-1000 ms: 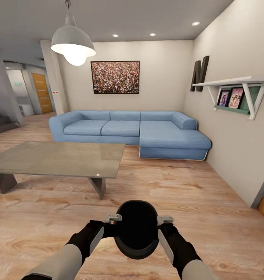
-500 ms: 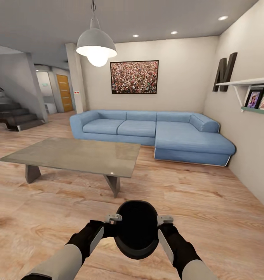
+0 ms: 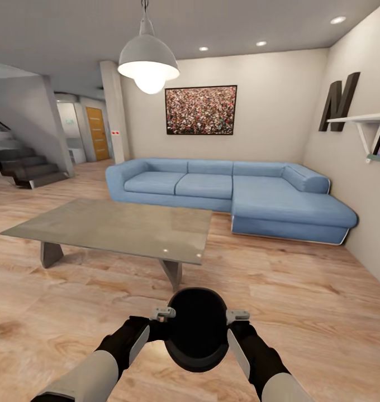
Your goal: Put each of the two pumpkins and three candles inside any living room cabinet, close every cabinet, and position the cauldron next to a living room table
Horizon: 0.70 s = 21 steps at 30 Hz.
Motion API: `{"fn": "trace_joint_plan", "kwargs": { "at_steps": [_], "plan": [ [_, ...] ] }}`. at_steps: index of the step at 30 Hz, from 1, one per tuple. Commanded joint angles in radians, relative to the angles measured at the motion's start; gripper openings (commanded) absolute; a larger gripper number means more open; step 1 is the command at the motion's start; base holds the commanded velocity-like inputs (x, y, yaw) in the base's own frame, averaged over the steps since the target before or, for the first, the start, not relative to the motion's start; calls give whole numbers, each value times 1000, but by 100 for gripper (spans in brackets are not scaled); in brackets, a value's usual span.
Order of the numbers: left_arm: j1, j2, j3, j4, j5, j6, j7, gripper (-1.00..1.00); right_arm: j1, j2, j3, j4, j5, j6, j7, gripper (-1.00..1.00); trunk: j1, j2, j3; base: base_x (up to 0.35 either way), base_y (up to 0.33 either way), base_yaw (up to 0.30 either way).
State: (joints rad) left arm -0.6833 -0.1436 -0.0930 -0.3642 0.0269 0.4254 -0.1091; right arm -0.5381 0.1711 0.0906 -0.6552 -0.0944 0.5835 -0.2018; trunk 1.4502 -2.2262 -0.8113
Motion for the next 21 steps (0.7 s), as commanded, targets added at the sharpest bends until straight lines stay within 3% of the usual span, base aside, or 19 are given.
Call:
{"fn": "trace_joint_plan", "kwargs": {
  "at_steps": [1,21],
  "plan": [
    [-1,-1,-10,-2,19,6,0,-100,0,3,26,-1,-36,-1,-7,-100,0,-1,-1,255,192,1],
    [0,-1,-9,-2,19,6,0,-100,0,3,26,-1,-36,0,-7,-100,0,-1,-1,245,191,0]
  ]
}}
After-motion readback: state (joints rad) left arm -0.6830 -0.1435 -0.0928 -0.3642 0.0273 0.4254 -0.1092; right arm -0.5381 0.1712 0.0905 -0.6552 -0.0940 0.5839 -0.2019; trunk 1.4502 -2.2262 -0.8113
